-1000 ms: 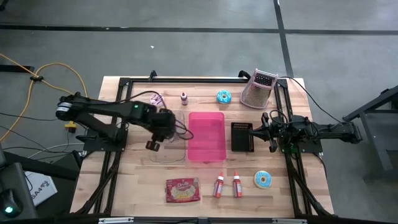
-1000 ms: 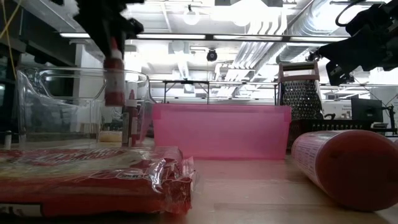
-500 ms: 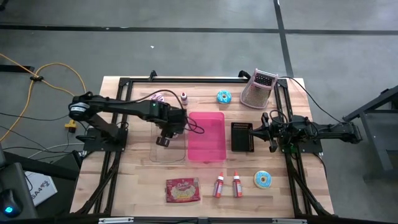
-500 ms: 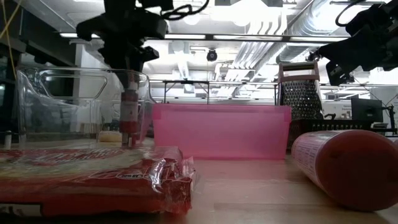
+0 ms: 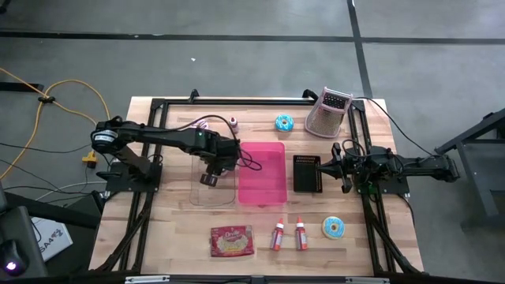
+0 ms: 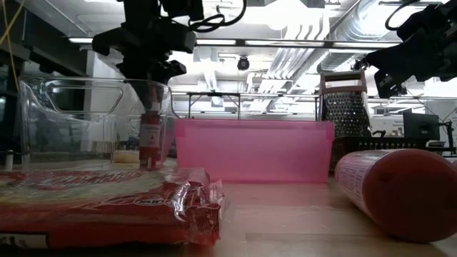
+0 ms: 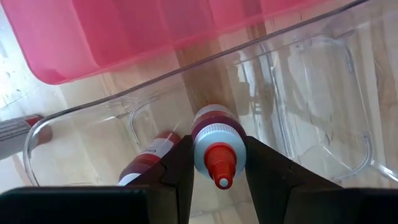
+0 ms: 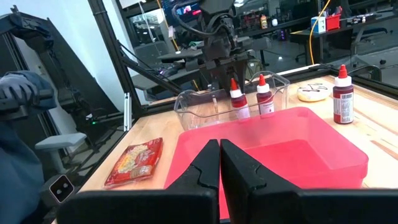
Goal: Pick & Place Food Item
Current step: Put the bottom red food coloring bottle into the transparent bin, then put the red food coloring bottle into the transparent bin
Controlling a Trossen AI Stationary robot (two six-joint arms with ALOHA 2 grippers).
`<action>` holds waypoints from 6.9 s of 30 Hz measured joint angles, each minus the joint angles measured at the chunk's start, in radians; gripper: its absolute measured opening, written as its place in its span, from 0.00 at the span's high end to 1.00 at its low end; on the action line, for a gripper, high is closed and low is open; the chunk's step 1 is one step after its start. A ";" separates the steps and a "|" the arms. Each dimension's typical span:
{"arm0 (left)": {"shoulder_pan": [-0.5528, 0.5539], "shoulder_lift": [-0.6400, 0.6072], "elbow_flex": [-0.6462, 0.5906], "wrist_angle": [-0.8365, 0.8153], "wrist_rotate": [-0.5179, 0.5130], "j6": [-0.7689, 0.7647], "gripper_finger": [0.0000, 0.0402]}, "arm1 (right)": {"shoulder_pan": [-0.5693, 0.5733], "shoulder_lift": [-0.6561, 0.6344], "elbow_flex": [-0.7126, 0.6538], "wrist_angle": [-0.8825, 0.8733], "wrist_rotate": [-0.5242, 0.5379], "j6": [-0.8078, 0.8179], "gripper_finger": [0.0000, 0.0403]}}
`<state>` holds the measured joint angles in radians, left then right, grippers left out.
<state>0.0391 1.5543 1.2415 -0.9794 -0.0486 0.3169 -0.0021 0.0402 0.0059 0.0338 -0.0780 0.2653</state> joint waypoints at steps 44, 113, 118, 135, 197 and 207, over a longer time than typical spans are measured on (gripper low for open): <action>0.000 -0.173 0.002 -0.017 0.074 -0.038 0.55 | 0.000 0.000 0.000 0.000 -0.001 0.000 1.00; 0.552 0.292 0.490 -0.060 0.122 0.218 0.55 | 0.000 0.000 0.000 0.000 0.000 0.000 1.00; 0.548 0.294 0.490 -0.059 0.121 0.391 0.55 | 0.000 0.000 0.000 0.000 0.000 0.000 1.00; 0.539 0.305 0.489 -0.091 0.126 0.626 0.55 | 0.000 0.000 0.000 0.000 -0.002 0.000 1.00; 0.568 0.435 0.488 -0.119 0.126 0.655 0.55 | 0.000 0.000 0.000 0.000 0.000 0.000 1.00; 0.568 0.435 0.488 -0.120 0.126 0.656 0.64 | 0.000 0.000 0.000 0.000 0.000 0.000 1.00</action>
<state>0.6067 1.9888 1.7298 -1.0992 0.0769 0.9726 -0.0021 0.0406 0.0057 0.0340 -0.0776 0.2651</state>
